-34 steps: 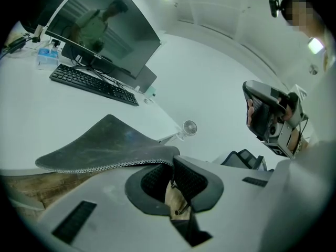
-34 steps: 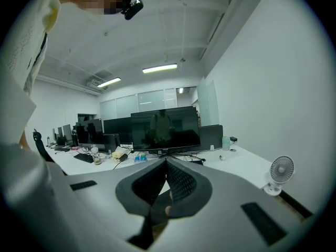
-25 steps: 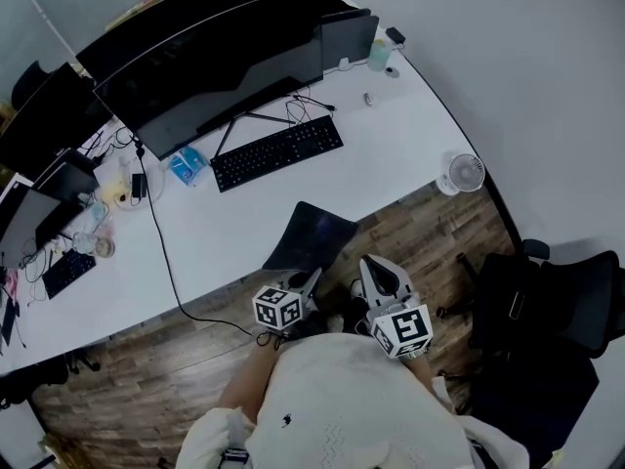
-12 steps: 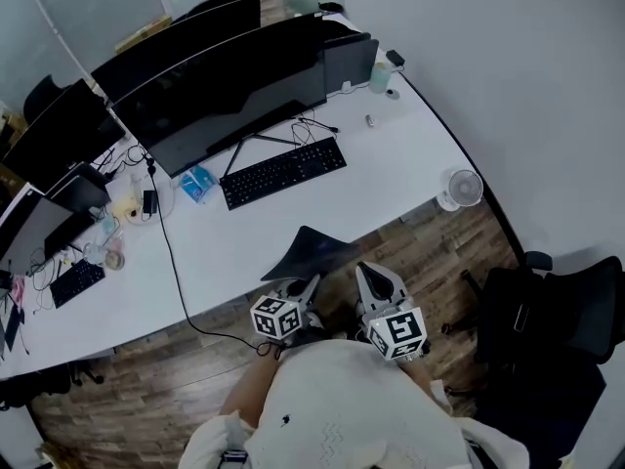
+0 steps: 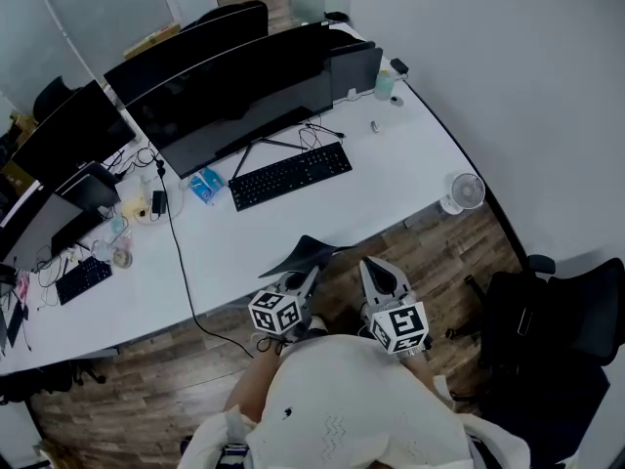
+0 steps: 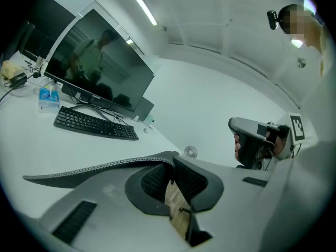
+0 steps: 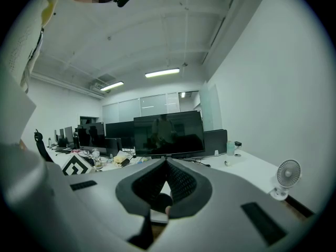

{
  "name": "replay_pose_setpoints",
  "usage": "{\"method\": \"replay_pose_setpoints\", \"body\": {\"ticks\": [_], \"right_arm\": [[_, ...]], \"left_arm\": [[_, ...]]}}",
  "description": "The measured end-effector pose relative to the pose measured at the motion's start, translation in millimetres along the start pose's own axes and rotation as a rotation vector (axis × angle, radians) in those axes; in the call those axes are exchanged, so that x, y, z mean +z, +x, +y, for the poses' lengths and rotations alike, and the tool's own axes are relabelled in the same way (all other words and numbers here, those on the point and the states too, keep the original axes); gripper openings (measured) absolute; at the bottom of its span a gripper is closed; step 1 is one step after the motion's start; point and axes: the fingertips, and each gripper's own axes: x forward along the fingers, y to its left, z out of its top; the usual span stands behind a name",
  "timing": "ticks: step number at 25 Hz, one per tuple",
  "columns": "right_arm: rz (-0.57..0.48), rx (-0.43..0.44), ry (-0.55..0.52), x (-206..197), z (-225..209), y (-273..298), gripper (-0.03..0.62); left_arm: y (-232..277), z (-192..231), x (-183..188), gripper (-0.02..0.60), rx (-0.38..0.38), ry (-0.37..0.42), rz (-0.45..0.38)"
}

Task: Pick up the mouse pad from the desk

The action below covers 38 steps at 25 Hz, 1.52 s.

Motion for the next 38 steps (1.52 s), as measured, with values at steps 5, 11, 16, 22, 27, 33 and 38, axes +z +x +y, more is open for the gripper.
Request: {"method": "replay_pose_setpoints", "body": {"ticks": [5, 11, 16, 22, 27, 33, 38], "right_arm": [[0.002, 0.000, -0.002, -1.2, 3.8, -1.0, 0.002], [-0.006, -0.002, -0.004, 0.4, 4.3, -2.0, 0.002], [-0.005, -0.007, -0.001, -0.9, 2.2, -2.9, 0.002], [-0.002, -0.009, -0.004, -2.0, 3.2, -4.7, 0.002], [0.003, -0.006, -0.004, -4.4, 6.0, -6.0, 0.002], [0.002, -0.010, -0.004, -4.5, 5.8, -7.6, 0.002], [0.003, -0.014, -0.004, -6.3, 5.9, -10.2, 0.002]], "left_arm": [[-14.3, 1.7, 14.2, 0.023, 0.020, 0.017, -0.045], [-28.0, 4.9, 30.2, 0.023, 0.051, 0.043, -0.087], [-37.9, 1.6, 47.3, 0.023, 0.058, 0.055, -0.137], [-54.5, -11.7, 75.3, 0.023, 0.067, 0.099, -0.213], [-65.8, -21.0, 91.4, 0.023, 0.081, 0.133, -0.259], [-75.6, -15.9, 94.3, 0.023, 0.157, 0.154, -0.277], [-85.5, -15.5, 102.9, 0.023, 0.229, 0.218, -0.297]]}}
